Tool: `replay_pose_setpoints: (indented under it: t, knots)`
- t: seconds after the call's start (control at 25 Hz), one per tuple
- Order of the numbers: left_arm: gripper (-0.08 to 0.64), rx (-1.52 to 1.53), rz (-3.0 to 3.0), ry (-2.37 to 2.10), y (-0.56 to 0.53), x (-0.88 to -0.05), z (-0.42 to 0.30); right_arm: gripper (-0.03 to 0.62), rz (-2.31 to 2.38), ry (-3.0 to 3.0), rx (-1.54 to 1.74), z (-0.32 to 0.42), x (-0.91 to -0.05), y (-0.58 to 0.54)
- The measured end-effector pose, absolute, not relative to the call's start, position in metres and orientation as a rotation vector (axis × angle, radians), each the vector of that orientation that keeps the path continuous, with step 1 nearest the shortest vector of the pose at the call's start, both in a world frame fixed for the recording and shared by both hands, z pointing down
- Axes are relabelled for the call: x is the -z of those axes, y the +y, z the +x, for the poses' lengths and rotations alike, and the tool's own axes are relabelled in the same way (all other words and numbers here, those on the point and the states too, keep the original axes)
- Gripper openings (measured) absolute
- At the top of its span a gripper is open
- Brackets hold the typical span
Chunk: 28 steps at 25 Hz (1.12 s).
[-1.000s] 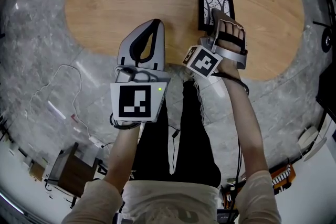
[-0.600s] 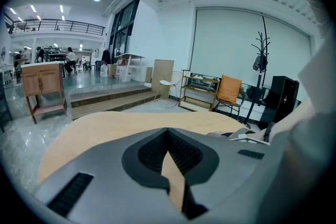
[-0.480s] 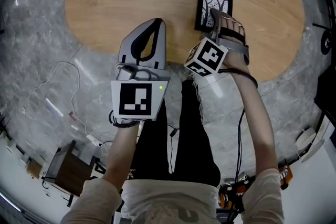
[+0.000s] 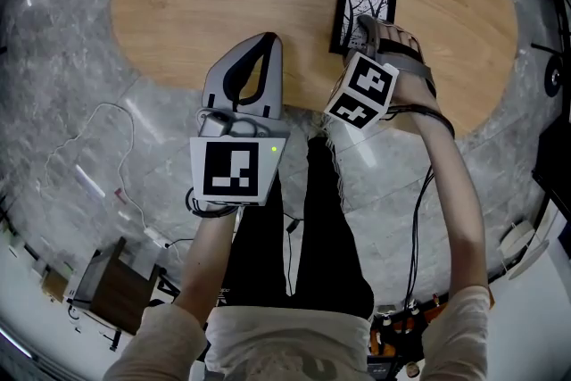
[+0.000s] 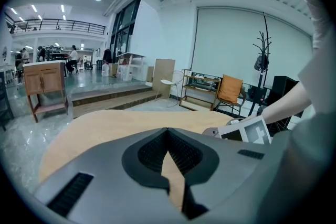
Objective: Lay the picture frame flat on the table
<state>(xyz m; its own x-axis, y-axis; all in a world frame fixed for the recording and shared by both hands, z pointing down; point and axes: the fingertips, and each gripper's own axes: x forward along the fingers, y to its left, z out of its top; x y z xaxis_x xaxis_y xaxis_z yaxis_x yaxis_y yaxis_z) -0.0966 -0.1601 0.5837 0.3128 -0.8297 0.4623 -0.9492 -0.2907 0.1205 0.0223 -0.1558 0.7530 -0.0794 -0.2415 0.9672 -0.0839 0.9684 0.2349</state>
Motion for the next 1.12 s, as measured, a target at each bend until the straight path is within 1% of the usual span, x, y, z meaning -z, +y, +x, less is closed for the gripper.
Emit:
replay_pose_setpoints:
  t: [0.24,0.44,1.12]
  knots:
    - [0.009,-0.439,2.210,-1.586,-0.160,-0.586,-0.094,0.334,0.158,-1.668,0.052,0.022,-0.754,-0.152]
    - [0.009,-0.439,2.204,-1.591,-0.161,-0.587,-0.095,0.333,0.128,-1.685,-0.074,0.020,-0.761,-0.141]
    - [0.009,-0.444,2.206,-1.599,-0.164,-0.582,-0.091,0.331,0.174,-1.726,-0.100,0.021,-0.751,-0.149]
